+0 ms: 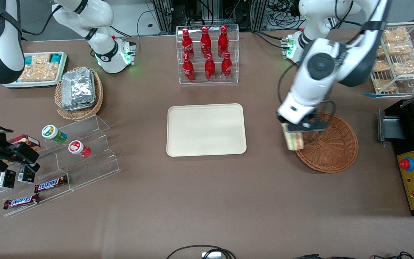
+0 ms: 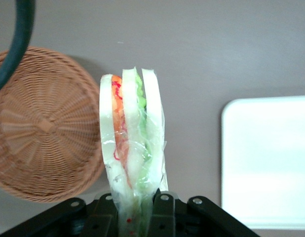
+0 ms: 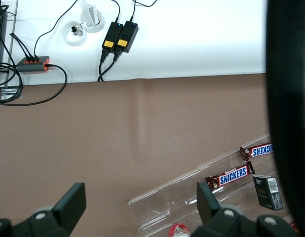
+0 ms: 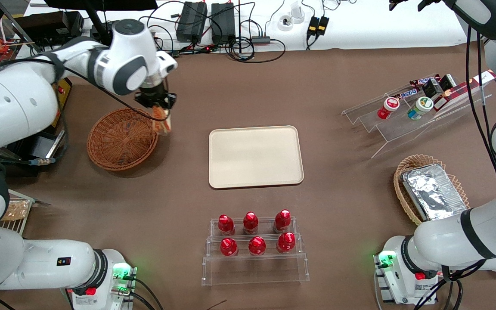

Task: Place sandwich from basket to tray
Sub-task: 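Lift the sandwich and carry it over the cream tray, then lower the sandwich onto the tray and open the left gripper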

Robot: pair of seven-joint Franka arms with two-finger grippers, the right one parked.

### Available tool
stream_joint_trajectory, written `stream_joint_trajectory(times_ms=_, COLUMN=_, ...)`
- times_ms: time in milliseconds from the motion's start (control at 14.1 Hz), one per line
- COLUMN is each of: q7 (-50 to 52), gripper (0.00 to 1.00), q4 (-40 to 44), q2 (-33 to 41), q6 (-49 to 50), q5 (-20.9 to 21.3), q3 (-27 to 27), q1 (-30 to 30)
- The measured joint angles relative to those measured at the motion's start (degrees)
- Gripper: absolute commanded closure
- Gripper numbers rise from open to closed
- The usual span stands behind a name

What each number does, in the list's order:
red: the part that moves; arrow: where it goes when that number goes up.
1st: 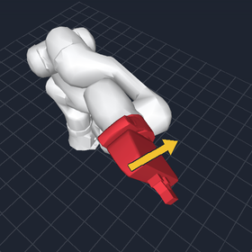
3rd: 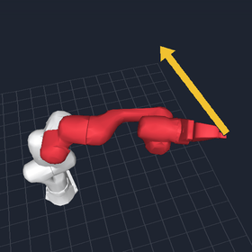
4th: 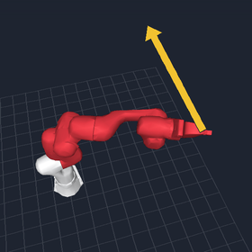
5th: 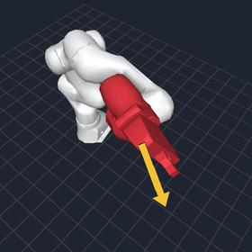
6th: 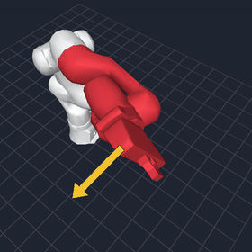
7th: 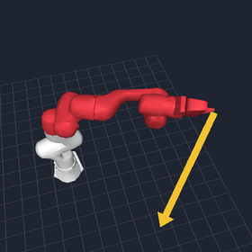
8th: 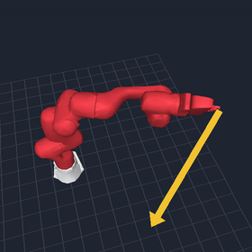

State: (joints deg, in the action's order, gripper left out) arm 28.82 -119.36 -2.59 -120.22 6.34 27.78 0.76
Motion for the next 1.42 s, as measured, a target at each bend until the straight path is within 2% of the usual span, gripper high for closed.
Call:
stream_joint_trajectory(times_ms=355, q7=-0.2, gripper=1.00, q4=0.1, q2=-4.3, q6=-3.4, q5=0.0, q3=5.5, q1=2.0)
stream_joint_trajectory(times_ms=781, q7=2.7, gripper=1.00, q4=0.7, q2=-10.4, q6=-5.6, q5=0.0, q3=5.8, q1=8.2)
stream_joint_trajectory(times_ms=1277, q7=8.9, gripper=1.00, q4=6.4, q2=-20.6, q6=-6.1, q5=0.2, q3=5.8, q1=12.9)
stream_joint_trajectory(times_ms=1419, q7=11.4, gripper=1.00, q4=8.3, q2=-22.6, q6=-6.0, q5=2.0, q3=5.8, q1=13.3)
